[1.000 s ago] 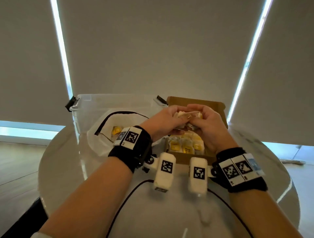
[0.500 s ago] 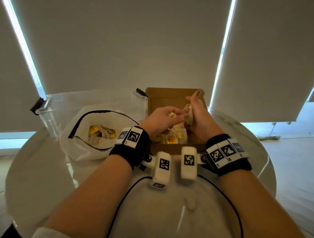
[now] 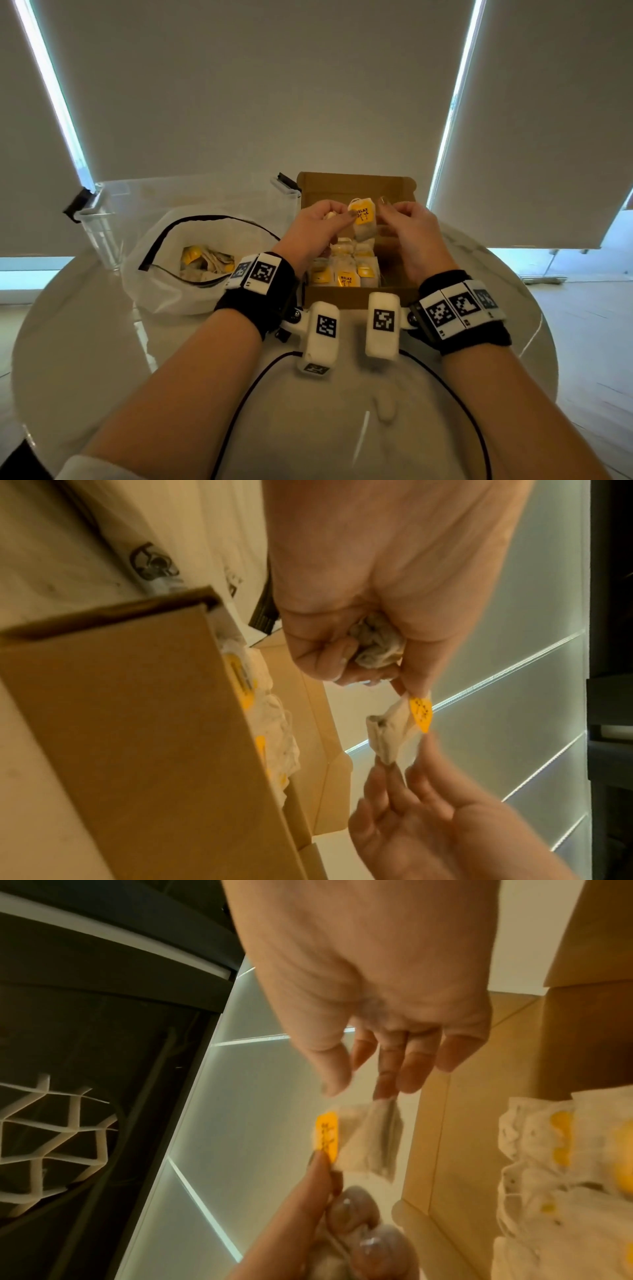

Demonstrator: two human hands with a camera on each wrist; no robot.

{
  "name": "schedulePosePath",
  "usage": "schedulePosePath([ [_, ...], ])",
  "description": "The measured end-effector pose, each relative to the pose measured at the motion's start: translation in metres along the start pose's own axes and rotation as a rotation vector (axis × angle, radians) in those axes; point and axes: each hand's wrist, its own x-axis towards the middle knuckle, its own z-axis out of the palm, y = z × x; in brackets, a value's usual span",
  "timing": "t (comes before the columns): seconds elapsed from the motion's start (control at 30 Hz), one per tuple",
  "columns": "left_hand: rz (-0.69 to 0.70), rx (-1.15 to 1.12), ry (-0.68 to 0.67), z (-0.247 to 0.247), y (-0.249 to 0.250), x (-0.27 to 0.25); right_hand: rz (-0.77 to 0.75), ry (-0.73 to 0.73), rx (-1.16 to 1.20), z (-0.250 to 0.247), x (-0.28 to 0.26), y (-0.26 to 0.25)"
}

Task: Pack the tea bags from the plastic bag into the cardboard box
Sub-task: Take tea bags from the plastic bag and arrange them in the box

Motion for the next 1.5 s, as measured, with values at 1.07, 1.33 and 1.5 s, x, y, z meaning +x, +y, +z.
schedulePosePath([
  [1.07,0.003,1.274,-0.485,0.039,-0.006,0.031,0.362,-0.330,-0.660,-0.028,0.006,0.005],
  [1.33,-0.040,0.830,-0.327,0.015,0.013,0.019,0.325,-0.294,-0.761,-0.012,0.009,0.014],
  [1.5,-0.219,-0.157,-0.108,0.003,0.018,0.003,0.334,-0.270,-0.783,-0.009,0.009,0.014],
])
